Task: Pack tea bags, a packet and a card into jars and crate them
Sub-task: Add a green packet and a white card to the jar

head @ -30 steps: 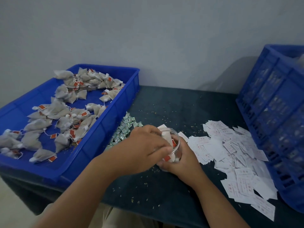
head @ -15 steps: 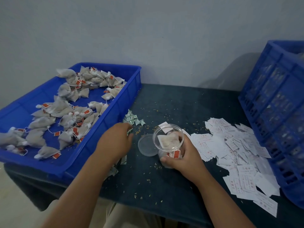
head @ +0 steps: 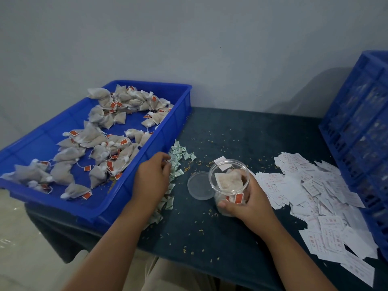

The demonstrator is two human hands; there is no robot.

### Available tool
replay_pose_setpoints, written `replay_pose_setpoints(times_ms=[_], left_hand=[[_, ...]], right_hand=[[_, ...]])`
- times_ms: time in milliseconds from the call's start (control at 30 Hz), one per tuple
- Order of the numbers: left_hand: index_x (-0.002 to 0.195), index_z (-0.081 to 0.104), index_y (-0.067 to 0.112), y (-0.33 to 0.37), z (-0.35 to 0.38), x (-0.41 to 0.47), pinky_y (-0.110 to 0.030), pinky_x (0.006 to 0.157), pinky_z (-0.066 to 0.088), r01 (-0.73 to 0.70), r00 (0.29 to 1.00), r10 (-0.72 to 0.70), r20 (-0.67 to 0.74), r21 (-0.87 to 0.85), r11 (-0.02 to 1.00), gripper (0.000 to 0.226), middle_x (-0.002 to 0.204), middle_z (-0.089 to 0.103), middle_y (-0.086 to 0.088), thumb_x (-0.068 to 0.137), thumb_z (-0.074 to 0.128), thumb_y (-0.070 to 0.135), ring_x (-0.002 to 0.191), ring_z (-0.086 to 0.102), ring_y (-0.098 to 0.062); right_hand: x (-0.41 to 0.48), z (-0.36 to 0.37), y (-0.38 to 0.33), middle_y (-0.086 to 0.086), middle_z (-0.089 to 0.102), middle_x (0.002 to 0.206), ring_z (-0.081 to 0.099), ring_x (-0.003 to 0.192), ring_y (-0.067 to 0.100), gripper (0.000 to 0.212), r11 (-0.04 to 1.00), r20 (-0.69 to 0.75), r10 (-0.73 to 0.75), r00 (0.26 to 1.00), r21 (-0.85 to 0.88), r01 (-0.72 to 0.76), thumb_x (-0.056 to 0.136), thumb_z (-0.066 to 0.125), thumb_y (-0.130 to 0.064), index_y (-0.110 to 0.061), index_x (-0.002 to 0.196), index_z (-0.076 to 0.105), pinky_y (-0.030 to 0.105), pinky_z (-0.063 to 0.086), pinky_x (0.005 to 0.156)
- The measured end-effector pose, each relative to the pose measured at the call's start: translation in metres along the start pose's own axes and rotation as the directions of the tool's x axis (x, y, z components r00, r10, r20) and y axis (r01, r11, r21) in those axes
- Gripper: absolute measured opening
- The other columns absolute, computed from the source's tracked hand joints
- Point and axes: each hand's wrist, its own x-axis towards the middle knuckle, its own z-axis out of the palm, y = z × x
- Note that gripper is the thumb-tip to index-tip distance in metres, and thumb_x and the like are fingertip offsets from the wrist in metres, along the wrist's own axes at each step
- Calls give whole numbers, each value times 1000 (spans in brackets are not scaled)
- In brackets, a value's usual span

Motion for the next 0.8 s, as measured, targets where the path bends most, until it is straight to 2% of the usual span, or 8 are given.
replay_pose_setpoints(times_ms=[100, 167, 233, 400, 533, 600, 733, 800], left_hand=[[117, 67, 36, 30, -15, -7, -15, 65, 54, -5, 1000, 3, -5, -321, 947, 20, 83, 77, 17, 97, 71, 34, 75, 71, 0], [111, 71, 42, 57, -23, -16, -11, 71, 54, -1, 992, 71, 103, -560, 828, 21, 86, 79, 15, 91, 77, 40, 81, 74, -1], [112, 70, 46, 78, -22, -27, -10, 77, 53, -2, 956, 189, 223, -642, 767, 29, 87, 79, 10, 86, 81, 41, 83, 75, -3], [125, 60, 47, 98, 2, -38, -17, 77, 44, -274, 922, 333, 196, -278, 921, 54, 93, 66, 23, 81, 87, 34, 92, 59, 0], [133, 55, 44, 102, 8, -27, -18, 70, 39, -177, 936, 220, 274, -174, 969, 69, 99, 54, 15, 75, 91, 39, 85, 54, -1], [128, 58, 43, 102, 12, -22, -15, 66, 42, -135, 930, 201, 308, -223, 965, 62, 96, 57, 12, 75, 89, 43, 77, 55, 0], [102, 71, 39, 104, 23, -11, -5, 62, 46, 34, 954, 107, 280, -455, 890, 13, 86, 72, 16, 94, 68, 49, 75, 64, 8], [97, 75, 36, 99, 34, 1, -7, 63, 46, 9, 961, 98, 259, -386, 923, 17, 85, 73, 20, 101, 59, 40, 79, 66, 8]], right_hand=[[0, 0, -3, -19, 76, 121, 74, 112, 4, 74, 999, -12, -28, 1000, -19, 27, 59, 96, -45, -46, 125, 64, 17, 58, 85], [0, 1, -6, -21, 76, 121, 73, 113, 3, 69, 997, -16, -57, 998, -44, 56, 60, 97, -44, -59, 119, 64, 14, 56, 85], [0, 1, -7, -18, 76, 123, 73, 114, 4, 69, 995, -16, -91, 996, -46, 90, 63, 98, -40, -59, 119, 63, 14, 56, 86], [-3, 0, -5, -8, 77, 122, 77, 112, 16, 69, 990, -29, -138, 990, -28, 137, 68, 100, -31, -42, 126, 64, 21, 59, 88], [0, -4, -4, -10, 76, 124, 75, 114, 14, 71, 985, -63, -165, 984, -69, 161, 70, 101, -27, -43, 127, 63, 18, 58, 88], [0, -5, -4, -9, 76, 124, 75, 115, 15, 70, 985, -77, -166, 983, -53, 162, 71, 101, -28, -43, 128, 64, 20, 59, 89], [1, -11, -7, -14, 75, 127, 73, 118, 8, 70, 984, -151, -175, 973, -69, 167, 68, 100, -35, -49, 126, 64, 15, 57, 90], [3, -15, -5, -16, 76, 127, 73, 118, 5, 71, 986, -212, -162, 964, -82, 148, 67, 100, -37, -45, 127, 64, 13, 56, 89]])
